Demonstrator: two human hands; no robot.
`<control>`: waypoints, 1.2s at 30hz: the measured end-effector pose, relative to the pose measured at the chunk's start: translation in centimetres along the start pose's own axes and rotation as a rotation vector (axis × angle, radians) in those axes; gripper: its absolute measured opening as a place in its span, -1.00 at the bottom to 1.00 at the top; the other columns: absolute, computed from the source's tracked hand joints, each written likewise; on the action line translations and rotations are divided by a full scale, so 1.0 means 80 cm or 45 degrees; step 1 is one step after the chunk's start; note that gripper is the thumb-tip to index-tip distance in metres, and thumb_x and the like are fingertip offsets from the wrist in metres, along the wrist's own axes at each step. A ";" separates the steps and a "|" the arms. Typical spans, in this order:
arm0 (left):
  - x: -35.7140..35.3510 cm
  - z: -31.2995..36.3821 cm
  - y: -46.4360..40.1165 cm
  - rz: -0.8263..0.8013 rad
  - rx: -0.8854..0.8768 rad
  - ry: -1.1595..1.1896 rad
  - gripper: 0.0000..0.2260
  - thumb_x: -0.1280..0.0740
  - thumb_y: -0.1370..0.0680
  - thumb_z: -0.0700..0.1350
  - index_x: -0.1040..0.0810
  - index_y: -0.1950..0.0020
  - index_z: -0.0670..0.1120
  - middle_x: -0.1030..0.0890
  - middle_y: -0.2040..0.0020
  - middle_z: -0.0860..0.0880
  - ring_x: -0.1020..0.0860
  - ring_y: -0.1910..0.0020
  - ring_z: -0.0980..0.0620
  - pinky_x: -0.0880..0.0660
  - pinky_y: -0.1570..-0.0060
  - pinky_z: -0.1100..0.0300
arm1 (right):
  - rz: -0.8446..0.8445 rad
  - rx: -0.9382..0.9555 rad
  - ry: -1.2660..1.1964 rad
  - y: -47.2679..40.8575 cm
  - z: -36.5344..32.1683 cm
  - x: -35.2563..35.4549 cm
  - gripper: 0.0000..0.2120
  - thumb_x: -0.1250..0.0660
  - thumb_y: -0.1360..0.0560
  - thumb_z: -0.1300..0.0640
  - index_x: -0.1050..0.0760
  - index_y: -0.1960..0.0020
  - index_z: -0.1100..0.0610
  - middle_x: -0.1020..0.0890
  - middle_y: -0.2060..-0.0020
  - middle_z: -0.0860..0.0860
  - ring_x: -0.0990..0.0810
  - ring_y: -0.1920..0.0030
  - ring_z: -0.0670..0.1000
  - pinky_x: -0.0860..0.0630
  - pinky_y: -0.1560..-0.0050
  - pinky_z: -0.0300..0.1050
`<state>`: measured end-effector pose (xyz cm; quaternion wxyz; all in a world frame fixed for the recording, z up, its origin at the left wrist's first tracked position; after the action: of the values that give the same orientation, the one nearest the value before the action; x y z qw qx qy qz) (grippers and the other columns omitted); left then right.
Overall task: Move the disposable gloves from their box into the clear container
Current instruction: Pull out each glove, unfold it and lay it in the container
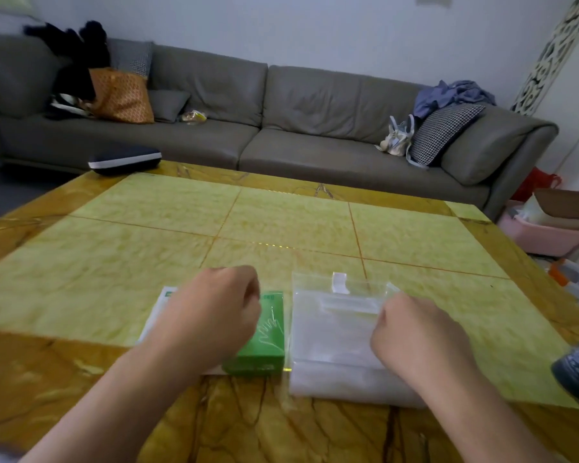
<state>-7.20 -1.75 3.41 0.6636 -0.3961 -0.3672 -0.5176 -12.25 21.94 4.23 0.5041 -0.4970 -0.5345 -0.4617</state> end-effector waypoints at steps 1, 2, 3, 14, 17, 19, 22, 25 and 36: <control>0.002 -0.017 -0.001 -0.070 0.100 -0.092 -0.81 -0.20 -0.63 -0.05 -0.56 0.12 0.05 -0.63 0.22 0.09 -0.59 0.31 0.11 -0.58 0.34 0.14 | 0.047 0.017 -0.017 0.001 -0.004 0.001 -0.85 -0.20 -0.55 0.18 -0.53 0.04 0.01 -0.53 0.21 -0.06 -0.52 0.26 0.02 -0.50 0.22 -0.06; 0.002 -0.032 -0.002 -0.145 0.187 -0.173 -0.78 -0.19 -0.64 -0.06 -0.54 0.17 0.01 -0.61 0.25 0.05 -0.58 0.34 0.07 -0.54 0.38 0.15 | 0.104 0.051 -0.041 0.002 -0.007 0.002 -0.82 -0.21 -0.56 0.19 -0.55 -0.03 0.01 -0.56 0.17 -0.07 -0.56 0.20 0.02 -0.56 0.16 -0.05; -0.002 -0.046 0.000 -0.223 0.258 -0.226 -0.75 -0.18 -0.63 -0.05 -0.51 0.21 -0.03 -0.59 0.26 0.01 -0.56 0.34 0.03 -0.47 0.39 0.14 | 0.159 0.105 -0.084 0.003 -0.013 0.001 -0.77 -0.21 -0.56 0.21 -0.56 -0.11 0.00 -0.58 0.12 -0.09 -0.57 0.14 0.00 -0.59 0.10 -0.05; -0.028 -0.036 0.007 -0.555 0.213 -0.420 -0.68 -0.07 -0.67 -0.14 -0.32 0.29 -0.04 -0.38 0.22 0.04 -0.39 0.16 -0.02 -0.32 -0.03 0.06 | 0.032 1.010 -0.092 0.062 -0.131 -0.055 -0.60 -0.12 -0.61 0.07 -0.48 -0.40 0.03 -0.52 -0.33 0.01 -0.31 -0.46 0.07 0.29 -0.64 -0.03; -0.030 -0.046 0.005 -0.452 0.315 -0.081 -0.65 -0.17 -0.63 -0.10 -0.27 0.36 -0.07 -0.37 0.37 0.02 -0.35 0.33 -0.02 -0.33 0.25 0.11 | 0.009 1.008 -0.109 0.065 -0.134 -0.060 -0.61 -0.12 -0.63 0.08 -0.48 -0.41 0.04 -0.52 -0.33 0.03 -0.34 -0.46 0.04 0.37 -0.62 -0.04; -0.022 -0.047 0.005 -0.328 0.328 0.193 -0.65 -0.25 -0.57 -0.11 -0.23 0.39 -0.07 -0.26 0.47 0.02 -0.21 0.43 -0.01 -0.20 0.38 0.11 | 0.014 1.009 -0.119 0.066 -0.132 -0.060 -0.61 -0.14 -0.62 0.10 -0.48 -0.41 0.05 -0.52 -0.35 0.04 -0.34 -0.47 0.04 0.36 -0.63 -0.04; -0.002 -0.044 0.004 -0.152 0.301 0.377 -0.72 -0.31 -0.53 -0.15 -0.47 0.40 -0.10 -0.40 0.53 -0.04 -0.21 0.51 0.03 -0.22 0.49 0.15 | 0.027 1.030 -0.116 0.067 -0.131 -0.062 -0.61 -0.17 -0.58 0.13 -0.48 -0.39 0.07 -0.51 -0.35 0.04 -0.36 -0.45 0.04 0.35 -0.62 -0.06; 0.013 -0.049 0.001 0.040 0.369 0.526 -0.83 -0.41 -0.54 -0.12 -0.75 0.21 0.00 -0.64 0.46 0.03 -0.36 0.63 0.13 -0.34 0.58 0.30 | 0.022 1.028 -0.107 0.067 -0.131 -0.065 -0.61 -0.18 -0.56 0.15 -0.49 -0.36 0.08 -0.52 -0.31 0.04 -0.38 -0.42 0.04 0.34 -0.63 -0.06; 0.002 -0.060 0.000 0.034 0.268 0.187 -0.86 -0.40 -0.60 0.03 -0.69 0.14 0.09 -0.67 0.20 0.13 -0.64 0.26 0.13 -0.56 0.35 0.19 | -0.002 1.012 -0.049 0.068 -0.132 -0.059 -0.55 -0.28 -0.50 0.21 -0.49 -0.39 0.10 -0.54 -0.27 0.06 -0.41 -0.39 0.06 0.26 -0.66 0.01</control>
<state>-6.83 -6.17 1.53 0.7333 -0.2902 -0.3648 -0.4949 -6.00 11.60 0.15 0.6468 -0.2714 -0.6811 -0.2100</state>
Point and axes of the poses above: each hand's wrist, its own y-axis away from the middle knuckle, its own x-axis out of the back of the hand, z = x × y, the point moved 4 cm from there along -y, towards the middle knuckle
